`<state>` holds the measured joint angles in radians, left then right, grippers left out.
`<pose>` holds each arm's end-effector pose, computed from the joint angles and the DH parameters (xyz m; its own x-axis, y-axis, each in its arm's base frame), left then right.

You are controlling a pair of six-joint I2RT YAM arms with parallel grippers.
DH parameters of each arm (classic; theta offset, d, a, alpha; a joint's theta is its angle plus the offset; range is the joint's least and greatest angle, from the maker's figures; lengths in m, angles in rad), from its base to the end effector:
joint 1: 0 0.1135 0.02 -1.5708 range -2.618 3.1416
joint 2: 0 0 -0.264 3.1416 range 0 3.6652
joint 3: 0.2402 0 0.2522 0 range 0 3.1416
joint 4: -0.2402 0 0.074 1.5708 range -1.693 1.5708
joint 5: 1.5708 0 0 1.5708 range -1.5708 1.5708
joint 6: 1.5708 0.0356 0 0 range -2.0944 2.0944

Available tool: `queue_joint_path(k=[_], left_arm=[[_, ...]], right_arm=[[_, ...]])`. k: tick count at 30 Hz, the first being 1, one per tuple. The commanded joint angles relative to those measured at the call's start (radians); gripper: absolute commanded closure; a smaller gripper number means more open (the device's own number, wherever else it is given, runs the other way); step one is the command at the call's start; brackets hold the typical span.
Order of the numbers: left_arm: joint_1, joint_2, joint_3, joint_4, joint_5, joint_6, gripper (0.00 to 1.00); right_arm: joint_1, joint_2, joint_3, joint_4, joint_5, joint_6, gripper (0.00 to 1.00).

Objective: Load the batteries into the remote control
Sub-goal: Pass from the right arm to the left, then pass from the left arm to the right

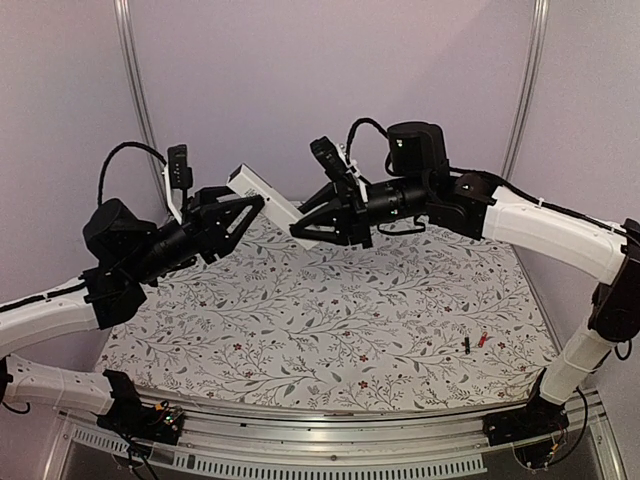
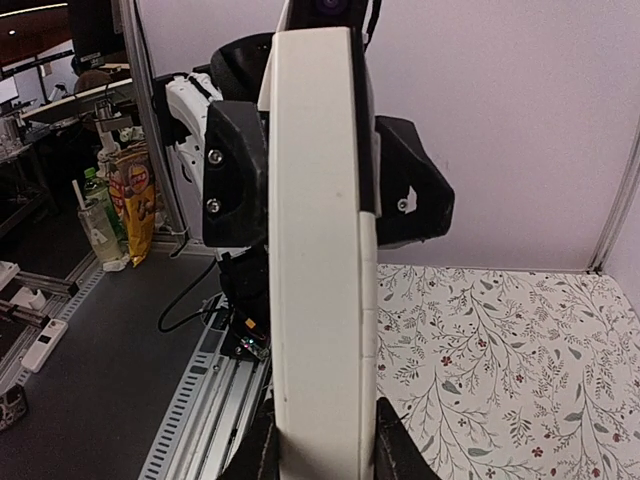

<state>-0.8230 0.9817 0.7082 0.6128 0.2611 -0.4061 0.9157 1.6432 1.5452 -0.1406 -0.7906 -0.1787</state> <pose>0.1480 -0.1731 0.3607 -0.1373 -0.4132 -0.9002 0.8922 0.3432 -0.2936 0.2145 0.3207 0.3891 0.0322 -0.1633 -0.9861 -0.9886 -0.1505 -0.0074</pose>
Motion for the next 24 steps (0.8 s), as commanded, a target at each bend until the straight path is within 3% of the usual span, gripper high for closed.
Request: queue_joint_path(k=[1,8,11,12,15,19,24], left_arm=[[-0.028,0.025,0.04,-0.016,0.051,0.035,0.49],[-0.066,0.04,0.043,0.03,0.044,0.044,0.82],[-0.078,0.035,0.037,0.025,-0.021,0.026,0.99],[-0.081,0.031,0.033,0.024,-0.061,0.011,1.0],[-0.087,0.017,0.023,0.02,-0.208,-0.039,1.0],[-0.096,0.003,0.017,0.011,-0.312,-0.066,1.0],[-0.099,0.009,0.021,0.012,-0.321,-0.075,1.0]], right_arm=[[0.007,0.033,0.039,-0.055,-0.138,0.007,1.0],[0.006,0.038,0.046,-0.074,-0.087,-0.003,0.97],[0.009,0.01,0.014,-0.028,0.101,0.004,0.57],[0.017,-0.01,-0.015,0.006,0.192,0.012,0.47],[0.086,-0.094,-0.142,0.147,0.456,-0.051,0.35],[0.183,-0.199,-0.319,0.376,0.701,-0.201,0.32],[0.22,-0.187,-0.315,0.401,0.856,-0.246,0.32]])
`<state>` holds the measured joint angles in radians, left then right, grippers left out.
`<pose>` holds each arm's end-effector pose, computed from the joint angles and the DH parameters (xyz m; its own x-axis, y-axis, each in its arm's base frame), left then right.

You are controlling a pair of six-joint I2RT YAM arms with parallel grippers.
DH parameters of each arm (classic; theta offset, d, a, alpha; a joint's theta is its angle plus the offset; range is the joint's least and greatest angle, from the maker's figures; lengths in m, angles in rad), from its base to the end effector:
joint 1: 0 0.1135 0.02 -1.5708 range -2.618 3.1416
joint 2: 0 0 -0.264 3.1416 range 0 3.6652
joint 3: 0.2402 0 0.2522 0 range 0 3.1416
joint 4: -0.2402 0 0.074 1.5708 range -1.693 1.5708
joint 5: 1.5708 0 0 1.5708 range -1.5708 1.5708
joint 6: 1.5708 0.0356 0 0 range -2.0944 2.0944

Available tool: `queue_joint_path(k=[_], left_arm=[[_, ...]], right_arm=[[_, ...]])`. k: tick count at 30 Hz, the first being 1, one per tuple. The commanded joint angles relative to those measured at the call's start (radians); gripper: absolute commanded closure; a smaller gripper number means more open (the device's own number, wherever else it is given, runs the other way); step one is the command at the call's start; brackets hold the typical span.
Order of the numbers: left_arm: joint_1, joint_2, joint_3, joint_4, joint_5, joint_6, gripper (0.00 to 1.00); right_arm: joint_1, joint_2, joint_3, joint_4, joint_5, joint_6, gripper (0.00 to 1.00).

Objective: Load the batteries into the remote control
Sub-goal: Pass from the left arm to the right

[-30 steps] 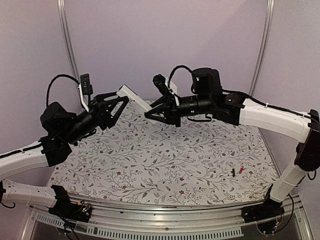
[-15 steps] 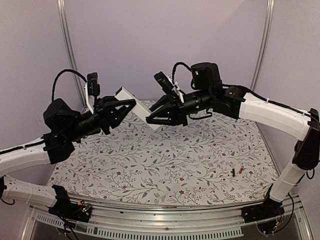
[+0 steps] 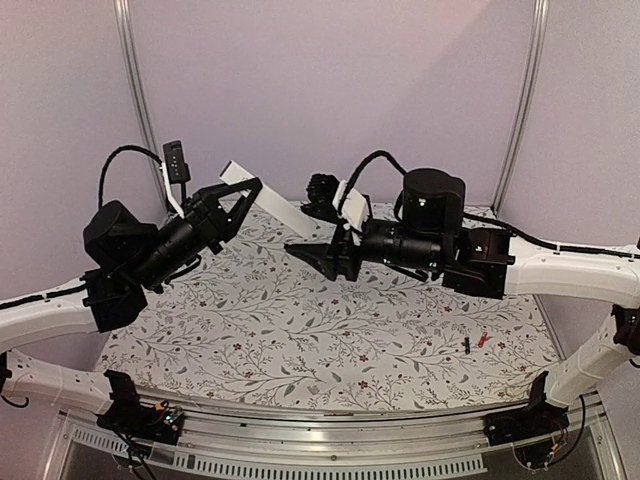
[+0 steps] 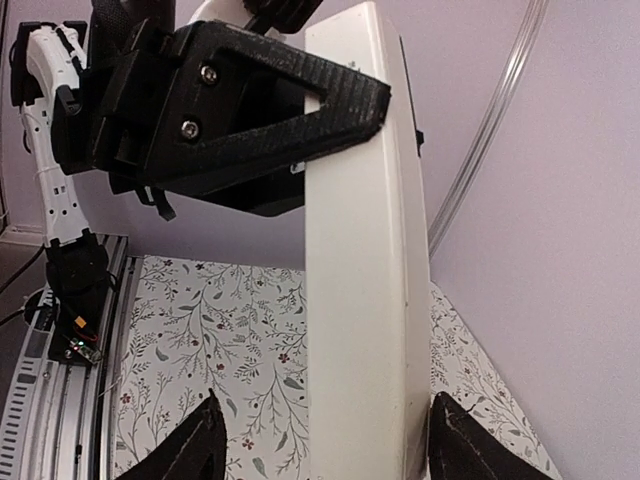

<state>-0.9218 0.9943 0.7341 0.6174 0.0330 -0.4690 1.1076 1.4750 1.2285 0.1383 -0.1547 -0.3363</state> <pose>0.1386 -0.1847 0.3681 -0.1798 -0.5104 -0.8409 0.8225 0.3909 -0.4132 0.1539 0.3205 0.3629 0.2687 -0.1917 -0.9440 -0.9150 0.2555 -0.3124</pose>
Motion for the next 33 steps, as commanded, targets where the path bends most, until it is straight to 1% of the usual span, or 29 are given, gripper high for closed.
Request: queue_joint_path(k=[1,3,5,10,15,18,19,20,21,22,23,24,27,28,29,30,31,33], left_arm=[[-0.001,0.0,-0.002,0.005,-0.09,-0.014,1.0],[-0.002,0.005,0.003,0.004,-0.084,-0.018,1.0],[-0.003,0.007,0.005,0.002,-0.082,-0.024,1.0],[-0.005,0.007,0.008,0.004,-0.076,-0.029,1.0],[-0.008,0.006,0.007,-0.006,-0.079,-0.023,1.0],[-0.009,0.001,0.004,-0.008,-0.072,-0.015,1.0],[-0.008,-0.003,0.002,-0.004,-0.06,-0.005,0.98],[-0.008,-0.009,0.001,0.002,-0.046,0.018,0.86],[-0.008,-0.019,0.0,0.009,0.0,0.048,0.6],[-0.008,-0.035,-0.003,0.014,0.054,0.095,0.35],[-0.008,-0.052,-0.009,0.016,0.1,0.153,0.19],[-0.008,-0.069,-0.018,0.014,0.136,0.204,0.15],[-0.01,-0.106,-0.054,0.005,0.173,0.3,0.15],[-0.012,-0.109,-0.058,0.002,0.192,0.316,0.15],[-0.013,-0.108,-0.061,0.001,0.22,0.325,0.16],[-0.016,-0.107,-0.062,0.003,0.26,0.334,0.17],[-0.021,-0.103,-0.062,0.01,0.282,0.344,0.17],[-0.034,-0.092,-0.065,0.03,0.282,0.36,0.19]], right_arm=[[0.044,-0.002,0.011,0.122,0.255,-0.11,0.32],[0.067,0.027,0.033,0.122,0.314,-0.16,0.32],[0.082,0.068,0.059,0.121,0.363,-0.196,0.34],[0.107,0.122,0.103,0.127,0.413,-0.258,0.41],[0.11,0.143,0.117,0.157,0.484,-0.261,0.62],[0.11,0.133,0.104,0.167,0.487,-0.244,0.83],[0.11,0.124,0.1,0.164,0.476,-0.24,0.91],[0.111,0.118,0.099,0.155,0.458,-0.228,0.97],[0.108,0.106,0.098,0.141,0.435,-0.219,1.0],[0.102,0.098,0.104,0.11,0.395,-0.203,1.0],[0.09,0.087,0.118,0.067,0.323,-0.185,1.0],[0.069,0.077,0.138,0.01,0.222,-0.14,1.0],[-0.035,0.04,0.192,-0.119,-0.239,0.002,1.0],[-0.066,0.034,0.205,-0.132,-0.362,0.034,1.0],[-0.087,0.033,0.217,-0.136,-0.45,0.07,1.0],[-0.1,0.034,0.231,-0.157,-0.511,0.098,1.0],[-0.103,0.039,0.24,-0.17,-0.531,0.106,1.0],[-0.104,0.048,0.253,-0.187,-0.53,0.112,1.0]])
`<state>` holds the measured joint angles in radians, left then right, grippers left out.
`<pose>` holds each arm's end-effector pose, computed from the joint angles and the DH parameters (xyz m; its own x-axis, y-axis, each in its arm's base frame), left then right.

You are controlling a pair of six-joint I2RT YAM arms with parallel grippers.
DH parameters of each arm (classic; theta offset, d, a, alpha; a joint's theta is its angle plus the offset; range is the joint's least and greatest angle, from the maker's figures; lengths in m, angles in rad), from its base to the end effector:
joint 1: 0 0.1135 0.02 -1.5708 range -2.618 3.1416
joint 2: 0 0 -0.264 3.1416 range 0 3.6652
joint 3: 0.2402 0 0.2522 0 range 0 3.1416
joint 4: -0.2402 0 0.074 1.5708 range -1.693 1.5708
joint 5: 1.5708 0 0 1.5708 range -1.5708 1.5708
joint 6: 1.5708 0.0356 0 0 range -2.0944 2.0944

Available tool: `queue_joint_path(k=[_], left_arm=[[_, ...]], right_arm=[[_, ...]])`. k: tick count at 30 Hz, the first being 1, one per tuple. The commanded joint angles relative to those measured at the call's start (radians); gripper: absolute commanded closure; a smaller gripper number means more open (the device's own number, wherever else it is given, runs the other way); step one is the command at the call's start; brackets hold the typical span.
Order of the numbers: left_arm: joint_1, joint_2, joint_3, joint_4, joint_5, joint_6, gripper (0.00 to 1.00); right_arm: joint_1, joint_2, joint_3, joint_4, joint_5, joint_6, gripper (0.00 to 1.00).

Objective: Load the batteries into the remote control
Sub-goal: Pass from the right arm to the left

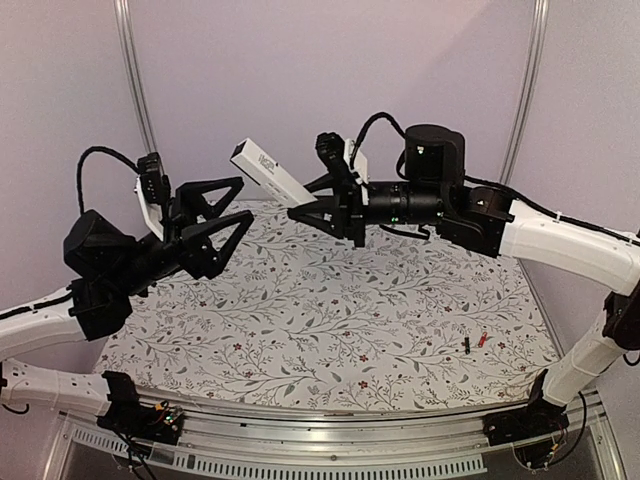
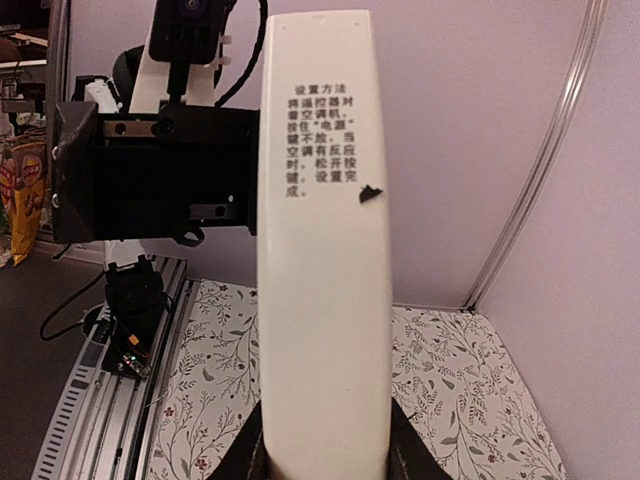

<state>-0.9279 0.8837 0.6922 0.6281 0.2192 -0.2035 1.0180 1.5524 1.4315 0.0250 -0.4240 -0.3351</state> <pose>0.1155 -0.1671 0.3759 0.0665 -0.4178 -0.9061 0.9320 0.3502 -0.0931 0.1826 0.3239 0.3973 0.2783 -0.1197 -0.9530 -0.9522 0.0960 -0.2901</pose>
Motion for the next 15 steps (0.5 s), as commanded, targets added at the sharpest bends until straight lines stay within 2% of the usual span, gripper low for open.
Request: queue_joint_path(k=[1,10,15], left_arm=[[-0.035,0.028,-0.02,0.021,0.087,0.1,0.2],[-0.078,0.117,0.04,0.047,0.083,0.113,0.28],[-0.085,0.149,0.068,0.053,0.108,0.102,0.5]], right_arm=[[-0.015,-0.024,0.054,-0.079,-0.255,0.111,1.0],[-0.014,-0.02,0.066,-0.132,-0.284,0.08,1.0],[-0.013,-0.018,0.066,-0.148,-0.295,0.066,1.0]])
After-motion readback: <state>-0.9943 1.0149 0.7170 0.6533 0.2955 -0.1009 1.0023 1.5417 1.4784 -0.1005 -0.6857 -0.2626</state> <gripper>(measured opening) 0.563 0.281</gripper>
